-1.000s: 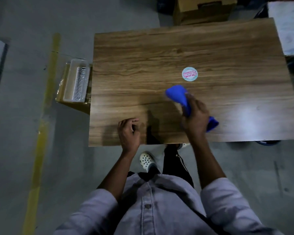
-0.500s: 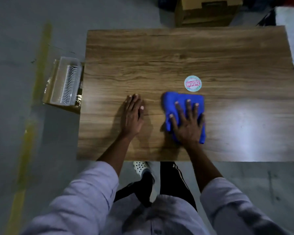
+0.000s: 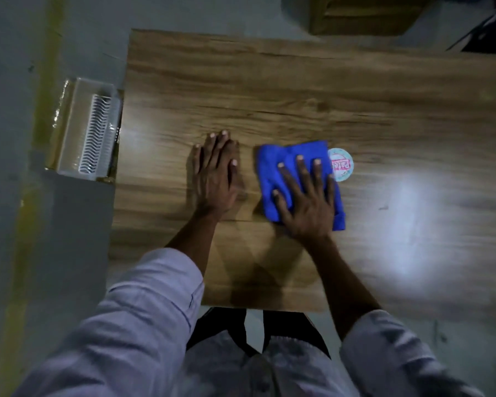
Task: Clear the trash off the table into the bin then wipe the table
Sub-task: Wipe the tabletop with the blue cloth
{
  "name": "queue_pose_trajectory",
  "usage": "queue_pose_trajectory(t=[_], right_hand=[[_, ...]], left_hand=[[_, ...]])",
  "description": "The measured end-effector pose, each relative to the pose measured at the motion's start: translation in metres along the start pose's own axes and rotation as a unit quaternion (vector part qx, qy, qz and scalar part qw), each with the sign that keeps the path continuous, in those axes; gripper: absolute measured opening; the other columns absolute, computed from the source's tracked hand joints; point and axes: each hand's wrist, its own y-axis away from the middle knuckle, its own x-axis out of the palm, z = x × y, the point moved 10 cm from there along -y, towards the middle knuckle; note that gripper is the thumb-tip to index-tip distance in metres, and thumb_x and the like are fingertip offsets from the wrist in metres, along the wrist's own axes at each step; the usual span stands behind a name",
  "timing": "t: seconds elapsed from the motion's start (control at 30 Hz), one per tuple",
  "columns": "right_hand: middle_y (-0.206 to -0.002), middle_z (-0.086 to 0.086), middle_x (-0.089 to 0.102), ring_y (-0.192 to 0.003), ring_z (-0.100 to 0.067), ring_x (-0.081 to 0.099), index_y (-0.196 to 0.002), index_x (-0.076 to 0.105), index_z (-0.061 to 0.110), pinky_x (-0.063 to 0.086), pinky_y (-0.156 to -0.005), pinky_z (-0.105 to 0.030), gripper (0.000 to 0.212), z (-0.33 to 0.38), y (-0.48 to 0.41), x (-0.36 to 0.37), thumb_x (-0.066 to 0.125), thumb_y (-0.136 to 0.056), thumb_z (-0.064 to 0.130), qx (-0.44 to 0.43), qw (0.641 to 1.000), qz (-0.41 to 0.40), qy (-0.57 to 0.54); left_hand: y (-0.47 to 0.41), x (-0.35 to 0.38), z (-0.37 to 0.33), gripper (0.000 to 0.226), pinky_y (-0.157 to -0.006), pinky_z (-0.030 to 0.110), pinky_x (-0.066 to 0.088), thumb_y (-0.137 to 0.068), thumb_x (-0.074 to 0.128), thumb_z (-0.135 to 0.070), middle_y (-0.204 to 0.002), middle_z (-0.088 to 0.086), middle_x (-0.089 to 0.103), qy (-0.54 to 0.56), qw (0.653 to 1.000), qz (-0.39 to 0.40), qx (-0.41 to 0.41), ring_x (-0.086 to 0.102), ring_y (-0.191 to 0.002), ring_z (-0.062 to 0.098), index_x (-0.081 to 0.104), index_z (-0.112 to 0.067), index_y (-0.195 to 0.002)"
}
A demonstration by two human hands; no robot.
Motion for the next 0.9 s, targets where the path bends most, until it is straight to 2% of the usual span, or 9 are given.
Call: queue_pose_trajectory(t=[0.2, 0.3, 0.37, 0.47, 0.57, 0.67, 0.77, 0.83, 0.9], right_hand=[[-0.170, 0.000, 0.016, -0.157, -0.032, 0.008, -0.160, 0.022, 0.040, 0.012, -0.122, -0.060, 0.063, -0.052, -0.036, -0.013, 0.035, -0.101, 0.060, 0.275, 0.960, -0.055, -0.007], [-0.170, 0.002, 0.014, -0.158, -0.031, 0.004, -0.159, 0.025, 0.039, 0.007, -0.124, -0.058, 0.062, 0.033, -0.034, 0.005, 0.036, -0.101, 0.059, -0.001, 1.000, 0.021, 0.000], [-0.169, 0.003, 0.018, -0.158, -0.029, 0.006, -0.158, 0.030, 0.040, 0.012, -0.123, -0.058, 0.063, 0.048, -0.034, 0.002, 0.044, -0.100, 0.059, -0.174, 0.984, 0.040, -0.007], [-0.168, 0.004, 0.024, -0.157, -0.028, 0.012, -0.156, 0.034, 0.041, 0.015, -0.123, -0.059, 0.062, 0.018, -0.069, -0.005, 0.050, -0.098, 0.059, -0.251, 0.967, 0.050, 0.003], [-0.168, 0.006, 0.024, -0.157, -0.027, 0.014, -0.156, 0.033, 0.044, 0.013, -0.124, -0.056, 0.061, -0.050, -0.120, -0.017, 0.044, -0.099, 0.062, 0.028, 0.999, -0.025, 0.001], [-0.167, 0.003, 0.025, -0.156, -0.032, 0.017, -0.156, 0.033, 0.043, 0.016, -0.121, -0.060, 0.061, -0.047, -0.119, -0.023, 0.038, -0.099, 0.063, 0.267, 0.958, -0.102, -0.021], [-0.169, 0.001, 0.015, -0.157, -0.033, 0.008, -0.159, 0.028, 0.039, 0.006, -0.123, -0.060, 0.063, 0.053, -0.119, 0.005, 0.038, -0.100, 0.059, -0.039, 0.999, 0.004, -0.014], [-0.168, 0.003, 0.023, -0.157, -0.029, 0.011, -0.157, 0.034, 0.038, 0.011, -0.123, -0.058, 0.062, 0.080, -0.113, 0.003, 0.045, -0.099, 0.058, -0.275, 0.960, 0.040, -0.031], [-0.165, 0.006, 0.031, -0.156, -0.026, 0.017, -0.153, 0.042, 0.040, 0.014, -0.123, -0.056, 0.058, 0.053, -0.132, -0.003, 0.048, -0.099, 0.059, -0.333, 0.941, 0.036, -0.049]], left_hand=[[-0.003, 0.002, 0.000, 0.046, -0.124, 0.052, 0.017, -0.103, 0.044, -0.024, -0.164, -0.001, 0.032, -0.035, 0.999, 0.037, -0.015, 0.021, -0.154, 0.019, 0.048, -0.018, -0.148], [-0.005, 0.001, -0.002, 0.049, -0.123, 0.052, 0.018, -0.101, 0.043, -0.023, -0.163, 0.001, 0.035, -0.036, 0.998, 0.036, -0.029, 0.023, -0.154, 0.020, 0.048, -0.015, -0.149], [-0.005, 0.001, -0.003, 0.051, -0.123, 0.053, 0.019, -0.099, 0.043, -0.022, -0.163, 0.001, 0.035, -0.035, 0.998, 0.037, -0.039, 0.023, -0.154, 0.020, 0.046, -0.015, -0.150], [-0.006, 0.003, -0.003, 0.053, -0.122, 0.054, 0.020, -0.100, 0.042, -0.023, -0.164, 0.000, 0.031, -0.046, 0.997, 0.050, -0.028, 0.021, -0.154, 0.020, 0.042, -0.016, -0.153], [-0.006, 0.006, -0.002, 0.055, -0.123, 0.053, 0.018, -0.103, 0.036, -0.027, -0.167, 0.000, 0.025, -0.062, 0.996, 0.066, -0.026, 0.015, -0.156, 0.019, 0.035, -0.017, -0.157], [-0.007, 0.006, -0.002, 0.055, -0.123, 0.054, 0.018, -0.102, 0.035, -0.028, -0.166, 0.000, 0.026, -0.055, 0.996, 0.065, -0.030, 0.016, -0.156, 0.019, 0.036, -0.017, -0.156], [-0.008, 0.007, 0.000, 0.053, -0.121, 0.056, 0.020, -0.098, 0.038, -0.028, -0.160, 0.006, 0.039, -0.055, 0.996, 0.054, -0.036, 0.024, -0.154, 0.023, 0.048, -0.011, -0.148], [-0.008, 0.003, 0.000, 0.048, -0.120, 0.058, 0.023, -0.096, 0.042, -0.025, -0.149, 0.014, 0.052, -0.049, 0.997, 0.030, -0.041, 0.033, -0.149, 0.029, 0.058, -0.003, -0.135], [-0.009, 0.003, -0.001, 0.050, -0.121, 0.057, 0.022, -0.096, 0.043, -0.025, -0.152, 0.012, 0.048, -0.044, 0.998, 0.035, -0.043, 0.030, -0.151, 0.027, 0.055, -0.005, -0.140]])
